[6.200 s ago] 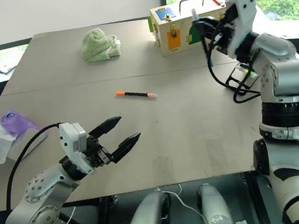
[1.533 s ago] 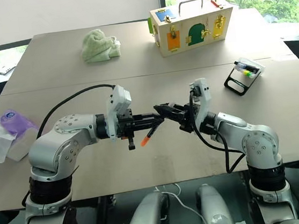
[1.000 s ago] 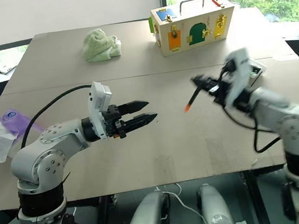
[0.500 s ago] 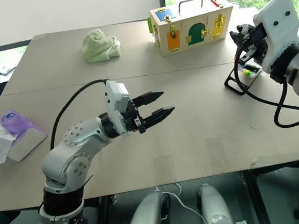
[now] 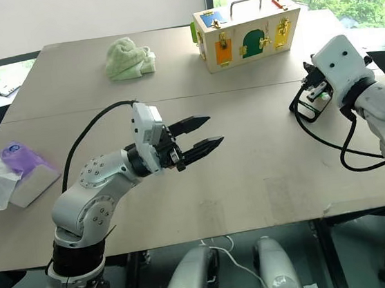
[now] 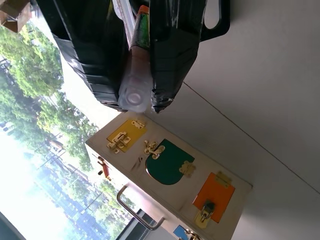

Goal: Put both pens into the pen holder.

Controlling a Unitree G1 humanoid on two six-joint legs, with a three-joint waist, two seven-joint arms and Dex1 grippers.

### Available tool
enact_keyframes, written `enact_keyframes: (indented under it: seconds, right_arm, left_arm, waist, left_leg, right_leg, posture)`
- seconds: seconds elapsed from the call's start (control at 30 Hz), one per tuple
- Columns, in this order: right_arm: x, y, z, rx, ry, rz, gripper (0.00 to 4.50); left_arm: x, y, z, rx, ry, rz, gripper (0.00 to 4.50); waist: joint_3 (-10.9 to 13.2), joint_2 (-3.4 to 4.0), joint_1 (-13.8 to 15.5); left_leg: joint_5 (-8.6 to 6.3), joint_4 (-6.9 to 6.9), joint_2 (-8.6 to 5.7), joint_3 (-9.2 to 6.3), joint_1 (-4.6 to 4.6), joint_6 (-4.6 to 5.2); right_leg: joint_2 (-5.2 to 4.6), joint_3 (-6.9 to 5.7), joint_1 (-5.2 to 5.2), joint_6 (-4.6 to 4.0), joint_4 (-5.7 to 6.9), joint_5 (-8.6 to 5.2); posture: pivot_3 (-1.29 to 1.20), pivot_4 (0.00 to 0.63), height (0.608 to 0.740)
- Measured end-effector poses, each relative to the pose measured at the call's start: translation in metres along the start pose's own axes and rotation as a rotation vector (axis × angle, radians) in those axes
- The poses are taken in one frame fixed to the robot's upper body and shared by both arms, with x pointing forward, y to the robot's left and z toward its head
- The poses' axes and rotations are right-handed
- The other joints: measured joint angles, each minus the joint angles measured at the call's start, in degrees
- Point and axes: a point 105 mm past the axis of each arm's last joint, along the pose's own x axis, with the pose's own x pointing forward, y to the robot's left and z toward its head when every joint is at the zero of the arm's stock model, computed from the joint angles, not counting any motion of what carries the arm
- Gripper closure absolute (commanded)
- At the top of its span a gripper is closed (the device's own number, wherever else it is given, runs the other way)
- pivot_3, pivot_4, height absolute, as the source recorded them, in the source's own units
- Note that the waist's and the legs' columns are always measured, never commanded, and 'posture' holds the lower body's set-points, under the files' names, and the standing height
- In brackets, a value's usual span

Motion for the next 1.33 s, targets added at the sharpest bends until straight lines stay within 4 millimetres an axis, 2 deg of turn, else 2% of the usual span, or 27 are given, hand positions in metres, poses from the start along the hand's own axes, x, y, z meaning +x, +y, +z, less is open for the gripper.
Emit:
enact_keyframes:
  seconds: [0.23, 0.27, 0.3, 0.37, 0.4, 0.5, 0.53, 0.57, 0.63, 0.7, 0.8, 0.83, 0.87, 1.0, 1.13, 1.27, 1.33]
  right_arm:
    - [0.011, 0.008, -0.019, -0.079, 0.016, -0.012, 4.38]
    - [0.017, 0.010, -0.031, -0.147, 0.045, -0.022, 4.38]
    - [0.020, 0.011, -0.041, -0.173, 0.073, -0.028, 3.34]
    - [0.023, 0.016, -0.064, -0.187, 0.135, -0.027, 2.40]
    - [0.024, 0.017, -0.069, -0.188, 0.145, -0.024, 2.07]
    - [0.024, 0.016, -0.070, -0.199, 0.137, -0.026, 0.60]
    - [0.024, 0.014, -0.068, -0.197, 0.131, -0.032, 0.22]
    - [0.023, 0.013, -0.067, -0.189, 0.124, -0.034, 0.05]
    - [0.018, 0.012, -0.059, -0.132, 0.082, -0.028, 0.05]
    - [0.007, 0.022, -0.039, -0.016, -0.012, 0.033, 0.05]
    - [-0.014, 0.039, -0.011, 0.171, -0.115, 0.159, 0.00]
    - [-0.022, 0.042, -0.008, 0.203, -0.122, 0.189, 0.00]
    - [-0.031, 0.045, -0.006, 0.233, -0.116, 0.219, 0.00]
    - [-0.061, 0.073, -0.020, 0.354, -0.018, 0.326, 0.00]
    - [-0.089, 0.099, -0.039, 0.446, 0.081, 0.393, 0.00]
    - [-0.114, 0.108, -0.061, 0.444, 0.159, 0.424, 0.00]
    - [-0.116, 0.110, -0.060, 0.433, 0.146, 0.438, 0.00]
  left_arm:
    - [-0.001, -0.001, 0.000, -0.020, 0.011, -0.007, 1.42]
    - [-0.001, -0.001, 0.000, -0.021, 0.010, -0.009, 1.42]
    - [0.000, -0.002, 0.000, -0.024, 0.007, -0.013, 1.42]
    - [-0.001, -0.003, 0.000, -0.022, 0.004, -0.014, 1.42]
    - [-0.001, -0.003, 0.000, -0.023, 0.005, -0.013, 1.42]
    - [-0.003, -0.003, -0.002, -0.027, 0.008, -0.008, 1.42]
    - [-0.004, -0.004, -0.004, -0.032, 0.010, -0.003, 1.42]
    - [-0.005, -0.004, -0.006, -0.038, 0.013, 0.004, 1.42]
    - [-0.008, -0.003, -0.010, -0.051, 0.018, 0.025, 1.42]
    - [-0.011, 0.000, -0.013, -0.062, 0.019, 0.056, 1.42]
    - [-0.019, 0.003, -0.014, -0.082, 0.007, 0.094, 0.67]
    - [-0.022, 0.004, -0.015, -0.087, 0.006, 0.106, 0.20]
    - [-0.025, 0.004, -0.017, -0.095, 0.009, 0.116, 0.04]
    - [-0.044, 0.011, -0.028, -0.130, 0.038, 0.210, 0.04]
    - [-0.084, 0.013, -0.051, -0.165, 0.151, 0.330, 0.04]
    - [-0.132, 0.016, -0.067, -0.214, 0.215, 0.525, 0.04]
    - [-0.143, 0.017, -0.067, -0.225, 0.216, 0.579, 0.04]
  waist:
    - [0.0, 0.00, 0.0]
    - [0.0, 0.00, 0.0]
    - [0.0, 0.00, 0.0]
    - [0.0, 0.00, 0.0]
    - [0.0, 0.03, 0.0]
    - [0.0, 0.04, 0.0]
    - [0.0, 0.04, -0.1]
    - [0.0, 0.04, -0.1]
    - [0.0, 0.03, 0.0]
    - [0.0, 0.04, 0.0]
    - [0.0, 0.06, 0.1]
    - [0.0, 0.06, 0.1]
    - [0.0, 0.06, 0.3]
    - [0.0, 0.05, 0.5]
    - [-0.1, 0.13, 0.1]
    - [-0.1, 0.13, 0.2]
    - [-0.1, 0.12, 0.2]
  left_leg:
    - [0.00, 0.00, 0.00, 0.00, 0.01, -0.01]
    - [0.01, 0.00, 0.00, 0.03, 0.04, -0.01]
    - [0.01, 0.00, -0.01, 0.06, 0.04, -0.03]
    - [0.11, 0.00, -0.01, 0.08, 0.04, -0.18]
    - [0.11, -0.01, -0.01, 0.10, 0.03, -0.19]
    - [0.10, -0.01, 0.00, 0.09, 0.03, -0.18]
    - [0.09, -0.01, 0.00, 0.10, 0.03, -0.16]
    - [0.09, -0.02, 0.00, 0.10, 0.04, -0.15]
    - [0.01, -0.01, 0.01, 0.04, 0.03, -0.02]
    - [0.00, -0.01, 0.03, -0.06, 0.01, -0.01]
    - [0.00, -0.01, 0.03, -0.16, -0.01, 0.00]
    - [-0.01, 0.00, 0.02, -0.21, 0.00, 0.00]
    - [-0.01, 0.01, -0.01, -0.26, -0.01, 0.01]
    - [-0.01, 0.01, -0.02, -0.30, 0.02, 0.01]
    - [-0.01, -0.03, 0.00, -0.28, 0.07, 0.01]
    - [-0.01, -0.01, -0.01, -0.24, 0.08, 0.01]
    - [-0.01, 0.02, 0.00, -0.23, 0.16, 0.01]
  right_leg:
    - [0.01, 0.00, 0.00, 0.00, 0.00, 0.00]
    - [0.01, 0.00, 0.01, 0.00, 0.00, 0.00]
    - [0.01, 0.01, 0.01, 0.00, 0.01, 0.00]
    - [0.01, 0.04, 0.00, 0.00, 0.01, 0.00]
    - [0.01, 0.06, -0.02, 0.00, 0.02, 0.00]
    - [0.01, 0.06, -0.02, 0.00, 0.02, 0.00]
    - [0.00, 0.07, -0.02, 0.00, 0.02, 0.00]
    - [0.01, 0.08, -0.02, 0.00, 0.02, 0.00]
    - [0.00, 0.09, -0.01, 0.00, 0.02, 0.00]
    - [0.00, 0.13, 0.00, 0.00, 0.03, 0.00]
    - [-0.02, 0.07, 0.02, 0.00, 0.03, 0.00]
    - [-0.03, 0.03, 0.07, 0.00, 0.01, 0.00]
    - [-0.06, -0.02, 0.08, 0.00, -0.01, 0.00]
    - [-0.31, -0.09, 0.13, -0.01, -0.02, -0.01]
    - [-0.30, -0.08, 0.13, -0.02, -0.02, -0.03]
    - [-0.35, -0.08, 0.15, -0.04, -0.07, -0.06]
    - [-0.37, -0.08, 0.24, -0.10, -0.06, -0.14]
  posture:
    - [0.00, 0.150, 0.740]
    - [0.00, 0.150, 0.740]
    - [0.00, 0.150, 0.740]
    - [0.00, 0.150, 0.740]
    - [0.00, 0.150, 0.740]
    - [0.00, 0.150, 0.740]
    - [0.00, 0.150, 0.740]
    - [0.00, 0.150, 0.740]
    - [0.00, 0.150, 0.740]
    - [0.00, 0.150, 0.740]
    - [0.00, 0.150, 0.740]
    - [0.00, 0.150, 0.740]
    - [0.00, 0.150, 0.740]
    - [0.00, 0.150, 0.740]
    - [0.00, 0.150, 0.740]
    - [0.00, 0.150, 0.740]
    - [0.00, 0.150, 0.740]
